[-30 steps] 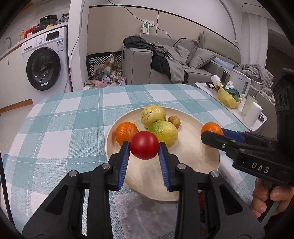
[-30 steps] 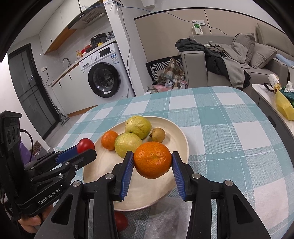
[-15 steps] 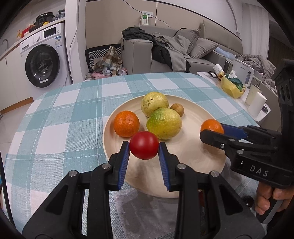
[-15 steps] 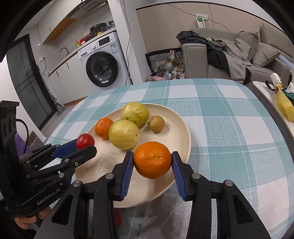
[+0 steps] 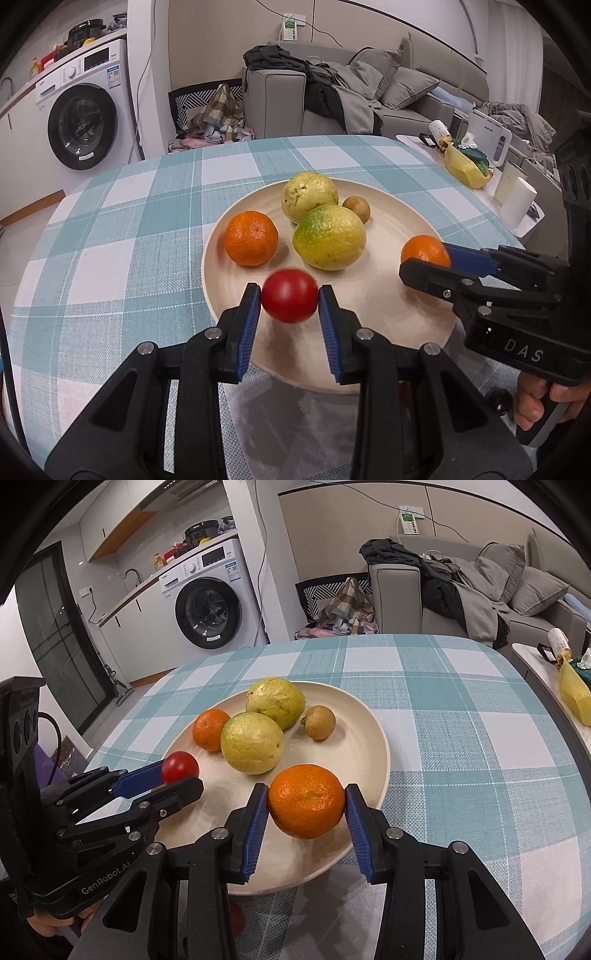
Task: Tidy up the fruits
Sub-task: 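Carry the mandarin with the right tool while the left tool carries the tomato onto the plate, releasing both, then withdraw both open tools from the plate toward the loose plums and pear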
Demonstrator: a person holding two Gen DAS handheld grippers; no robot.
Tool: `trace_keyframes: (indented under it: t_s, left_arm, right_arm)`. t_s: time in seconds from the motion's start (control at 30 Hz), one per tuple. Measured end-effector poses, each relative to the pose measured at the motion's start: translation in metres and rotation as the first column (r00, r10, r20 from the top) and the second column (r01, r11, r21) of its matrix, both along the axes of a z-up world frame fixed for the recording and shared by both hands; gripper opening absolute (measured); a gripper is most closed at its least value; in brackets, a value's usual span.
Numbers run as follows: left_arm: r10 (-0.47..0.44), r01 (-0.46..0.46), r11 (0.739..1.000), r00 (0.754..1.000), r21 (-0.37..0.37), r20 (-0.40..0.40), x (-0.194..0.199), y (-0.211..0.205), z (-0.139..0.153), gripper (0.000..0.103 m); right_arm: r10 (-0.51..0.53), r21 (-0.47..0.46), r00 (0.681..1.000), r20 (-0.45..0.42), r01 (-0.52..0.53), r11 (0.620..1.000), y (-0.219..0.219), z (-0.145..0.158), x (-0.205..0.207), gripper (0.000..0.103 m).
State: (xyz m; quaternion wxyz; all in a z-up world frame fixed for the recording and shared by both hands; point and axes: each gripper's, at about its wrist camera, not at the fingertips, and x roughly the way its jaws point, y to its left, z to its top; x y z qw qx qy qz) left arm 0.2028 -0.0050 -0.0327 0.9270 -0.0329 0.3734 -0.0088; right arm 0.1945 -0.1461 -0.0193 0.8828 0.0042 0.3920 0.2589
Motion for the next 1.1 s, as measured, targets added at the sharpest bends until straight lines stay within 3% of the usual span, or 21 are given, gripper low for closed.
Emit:
trace_keyframes:
  t_s: [0.47,0.6,0.8,0.87,1.0,1.1]
  left_arm:
    - [0.017,-0.017,1.0,1.0,-0.01,0.007,-0.003,0.004,0.002,0.03]
    - [0.031,-0.03,0.999,1.0,-0.016,0.005,-0.004,0.007,0.003,0.031]
    - [0.046,-0.045,0.999,0.999,-0.018,0.01,-0.009,0.012,0.006,0.055]
    - [0.059,-0.059,0.998,0.998,-0.012,0.023,-0.012,0.013,0.008,0.068]
    - [0.068,-0.067,0.998,0.997,-0.019,0.049,-0.02,0.018,0.014,0.08]
    - [0.086,-0.085,0.996,0.995,-0.023,0.05,-0.025,0.022,0.016,0.081]
  right_arm:
    - [0.007,0.008,1.0,0.006,-0.007,1.0,-0.001,0.001,-0.003,0.049]
    - [0.012,0.013,1.0,0.015,-0.012,1.0,-0.002,0.002,-0.004,0.056]
    - [0.022,0.034,0.999,0.038,-0.024,0.999,-0.002,0.006,-0.008,0.081]
    - [0.017,0.03,0.999,0.05,-0.019,0.999,-0.002,0.008,-0.01,0.084]
    - [0.017,0.047,0.999,0.046,-0.02,0.999,-0.005,0.01,-0.01,0.09]
    - [0.016,0.046,0.999,0.035,-0.017,0.999,-0.006,0.009,-0.009,0.099]
